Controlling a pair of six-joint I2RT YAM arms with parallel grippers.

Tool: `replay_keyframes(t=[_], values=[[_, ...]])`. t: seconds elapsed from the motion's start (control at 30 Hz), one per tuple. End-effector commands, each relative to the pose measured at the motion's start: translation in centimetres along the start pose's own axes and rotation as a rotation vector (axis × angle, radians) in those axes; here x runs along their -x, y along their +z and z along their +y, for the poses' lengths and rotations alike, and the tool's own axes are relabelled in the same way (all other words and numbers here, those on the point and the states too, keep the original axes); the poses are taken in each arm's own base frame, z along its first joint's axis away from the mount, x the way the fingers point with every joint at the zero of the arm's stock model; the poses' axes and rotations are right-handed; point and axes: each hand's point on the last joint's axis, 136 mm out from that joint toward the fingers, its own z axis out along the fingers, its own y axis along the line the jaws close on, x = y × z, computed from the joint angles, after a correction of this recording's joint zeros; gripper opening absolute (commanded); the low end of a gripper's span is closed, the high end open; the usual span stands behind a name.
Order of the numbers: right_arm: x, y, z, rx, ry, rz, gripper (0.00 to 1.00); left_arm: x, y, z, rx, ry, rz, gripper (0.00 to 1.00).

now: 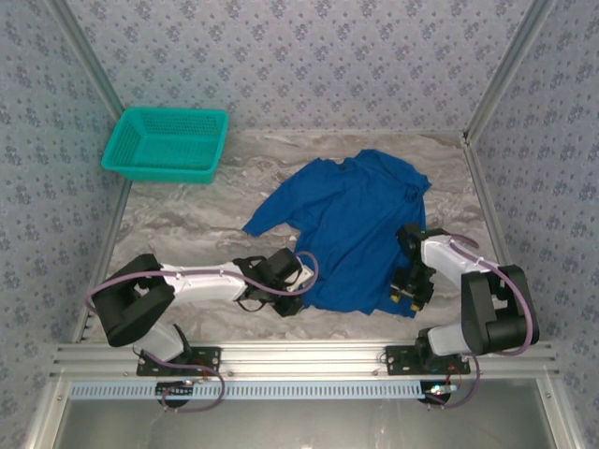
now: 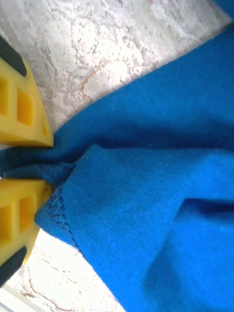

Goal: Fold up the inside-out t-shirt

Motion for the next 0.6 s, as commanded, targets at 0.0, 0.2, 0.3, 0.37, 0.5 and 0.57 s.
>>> replay_keyframes(t=[0.0, 0.2, 0.3, 0.37, 0.5, 0.57], values=[[0.4, 0.7, 2.0, 0.094, -0.028, 0.031, 0.37, 0.2, 0.9, -1.1, -0.065, -0.001, -0.023, 0.15], [2.6, -1.3, 5.3, 0.205, -0.120, -0.048, 0.11, 1.8, -1.3, 1.1, -0.023, -0.065, -0.103, 0.00], [4.4, -6.1, 6.9, 0.287, -0.214, -0.204, 0.00, 3.3, -4.9, 3.0, 0.055, -0.112, -0.196, 0.00], [4.9, -10.6, 7.8, 0.353, -0.265, -0.322, 0.00, 5.0, -8.9, 4.4, 0.143, -0.138, -0.323, 0.00], [4.4, -20.2, 10.1, 0.602, -0.327, -0.565, 0.00, 9.3, -20.4, 6.3, 0.358, -0.152, -0.692, 0.00], [3.5, -26.1, 10.9, 0.724, -0.374, -0.701, 0.00, 10.8, -27.0, 6.8, 0.465, -0.156, -0.884, 0.00]])
